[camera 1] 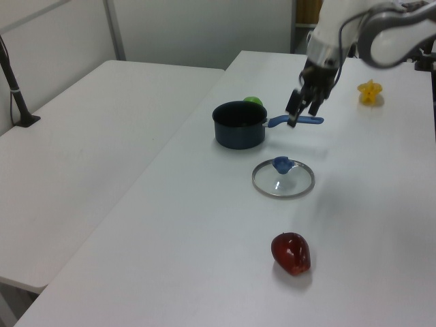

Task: Close lid
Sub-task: 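Move the gripper down over the glass lid's blue knob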

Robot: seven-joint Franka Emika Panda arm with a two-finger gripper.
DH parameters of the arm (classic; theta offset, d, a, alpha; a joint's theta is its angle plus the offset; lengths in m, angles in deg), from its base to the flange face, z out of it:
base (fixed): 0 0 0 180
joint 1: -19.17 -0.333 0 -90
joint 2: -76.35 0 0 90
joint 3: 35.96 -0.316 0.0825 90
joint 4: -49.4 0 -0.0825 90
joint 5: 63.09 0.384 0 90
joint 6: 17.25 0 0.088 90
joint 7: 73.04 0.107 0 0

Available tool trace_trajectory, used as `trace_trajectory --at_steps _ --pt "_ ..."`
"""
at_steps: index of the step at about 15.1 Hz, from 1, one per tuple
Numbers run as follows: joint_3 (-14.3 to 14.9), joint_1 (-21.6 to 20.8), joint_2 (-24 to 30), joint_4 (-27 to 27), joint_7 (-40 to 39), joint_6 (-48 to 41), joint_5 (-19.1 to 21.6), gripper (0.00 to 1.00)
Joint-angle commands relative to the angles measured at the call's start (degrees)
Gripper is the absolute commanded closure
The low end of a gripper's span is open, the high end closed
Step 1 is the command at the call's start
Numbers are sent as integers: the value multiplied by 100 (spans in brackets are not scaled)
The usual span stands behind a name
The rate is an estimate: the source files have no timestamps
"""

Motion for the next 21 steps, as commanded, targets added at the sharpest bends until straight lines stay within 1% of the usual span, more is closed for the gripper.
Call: trace_trajectory --at_steps 1,2,4,6,9,13,18,21 --pt "5 -228 -516 -36 1221 452 -1010 1" --pt "5 -237 -621 -37 1389 470 -1178 3" --pt "5 -228 -788 -45 1435 496 -1232 5" --pt "5 -202 -964 -45 1574 776 -1328 8" --pt "5 -184 -1088 -54 1760 892 -1460 8" --pt "5 -184 -1307 -106 1839 1217 -1469 8" --pt "5 -175 -1369 -133 1980 1226 -1478 8" --pt "-39 -167 -1396 -168 1989 1235 -1478 10"
